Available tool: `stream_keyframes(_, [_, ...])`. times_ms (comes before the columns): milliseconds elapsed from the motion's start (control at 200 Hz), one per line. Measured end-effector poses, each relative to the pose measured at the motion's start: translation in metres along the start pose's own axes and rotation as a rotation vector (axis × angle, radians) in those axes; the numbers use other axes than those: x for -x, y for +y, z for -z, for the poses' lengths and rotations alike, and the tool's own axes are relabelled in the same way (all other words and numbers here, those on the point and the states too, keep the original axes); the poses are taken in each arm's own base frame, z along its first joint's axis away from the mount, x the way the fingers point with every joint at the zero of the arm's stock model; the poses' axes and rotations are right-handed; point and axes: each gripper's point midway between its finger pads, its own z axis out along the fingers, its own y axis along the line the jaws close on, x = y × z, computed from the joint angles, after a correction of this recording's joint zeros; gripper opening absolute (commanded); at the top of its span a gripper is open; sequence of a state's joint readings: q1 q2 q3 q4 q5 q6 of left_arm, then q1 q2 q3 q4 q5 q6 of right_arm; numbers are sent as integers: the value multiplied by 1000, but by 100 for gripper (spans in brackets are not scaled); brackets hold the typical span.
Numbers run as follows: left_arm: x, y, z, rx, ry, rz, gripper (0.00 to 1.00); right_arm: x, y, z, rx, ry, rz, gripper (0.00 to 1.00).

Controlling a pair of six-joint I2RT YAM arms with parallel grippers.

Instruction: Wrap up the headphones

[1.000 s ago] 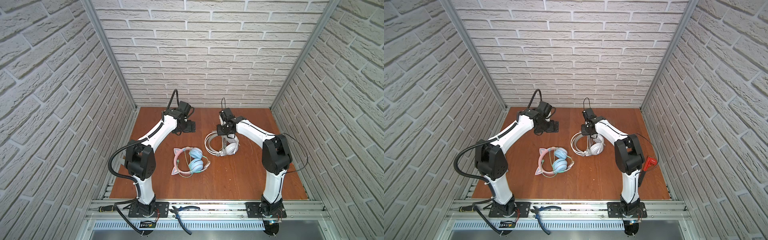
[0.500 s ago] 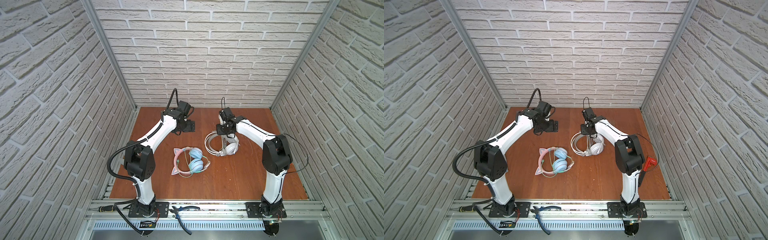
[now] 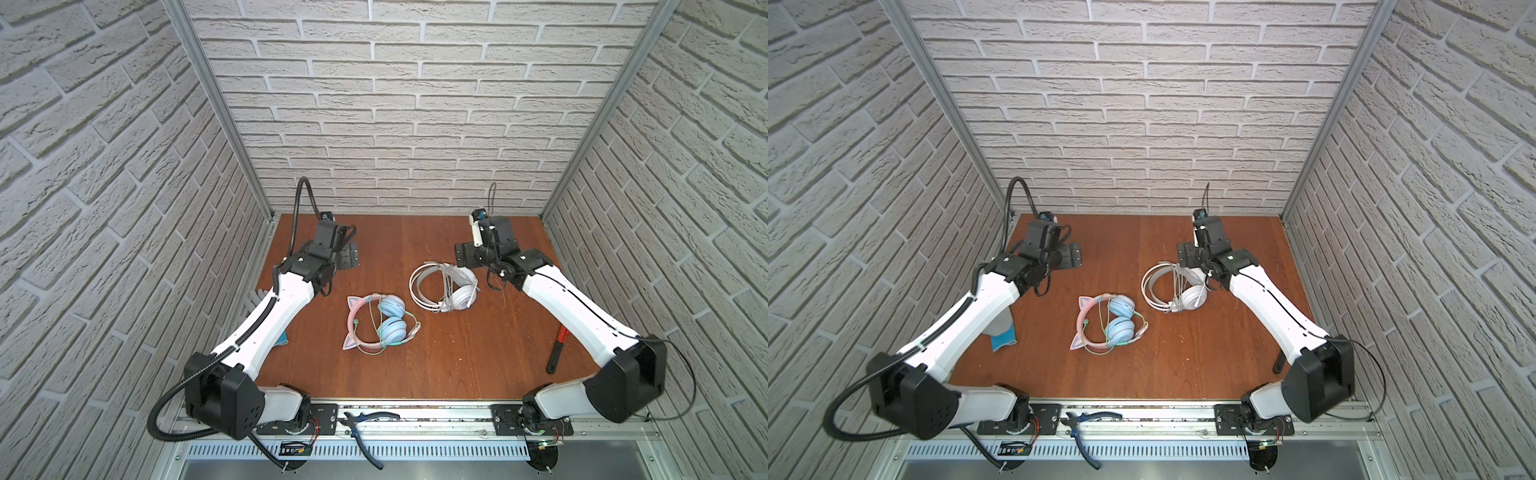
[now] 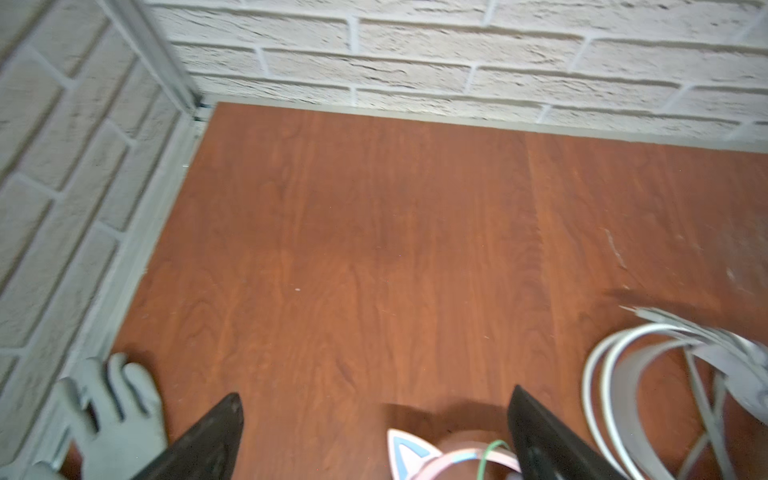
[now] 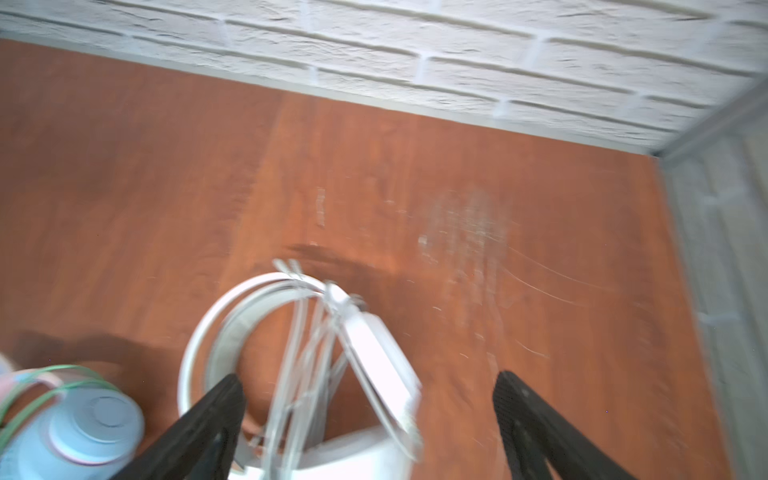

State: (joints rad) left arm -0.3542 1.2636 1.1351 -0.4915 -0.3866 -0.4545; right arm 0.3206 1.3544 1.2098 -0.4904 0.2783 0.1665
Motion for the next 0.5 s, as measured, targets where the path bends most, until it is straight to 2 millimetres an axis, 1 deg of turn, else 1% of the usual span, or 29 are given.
stream_keyframes(40, [-3, 15, 2, 35, -32, 13, 98, -7, -17, 4, -41, -18, -21, 99])
stream_keyframes(125, [-15, 45, 4, 106, -103, 34, 98, -30, -62, 8, -157, -38, -87, 99])
stream_keyframes(190, [-27, 63, 5, 149, -138, 39, 98, -50, -92, 8, -248, -35, -135, 99])
stream_keyframes(225, [-32, 71, 4, 170, -151, 41, 98, -61, -104, 7, -287, -27, -154, 99])
stream_keyframes(260, [-37, 78, 3, 189, -164, 42, 98, -70, -113, 5, -313, -22, -170, 99])
stream_keyframes(330, [-45, 88, -2, 224, -180, 38, 98, -89, -123, -1, -343, -10, -192, 100])
stream_keyframes(405, [-54, 97, -9, 260, -195, 27, 98, -109, -129, -10, -369, -4, -207, 100])
stream_keyframes(500, [-64, 105, -18, 302, -217, 6, 98, -135, -132, -20, -386, 6, -217, 100])
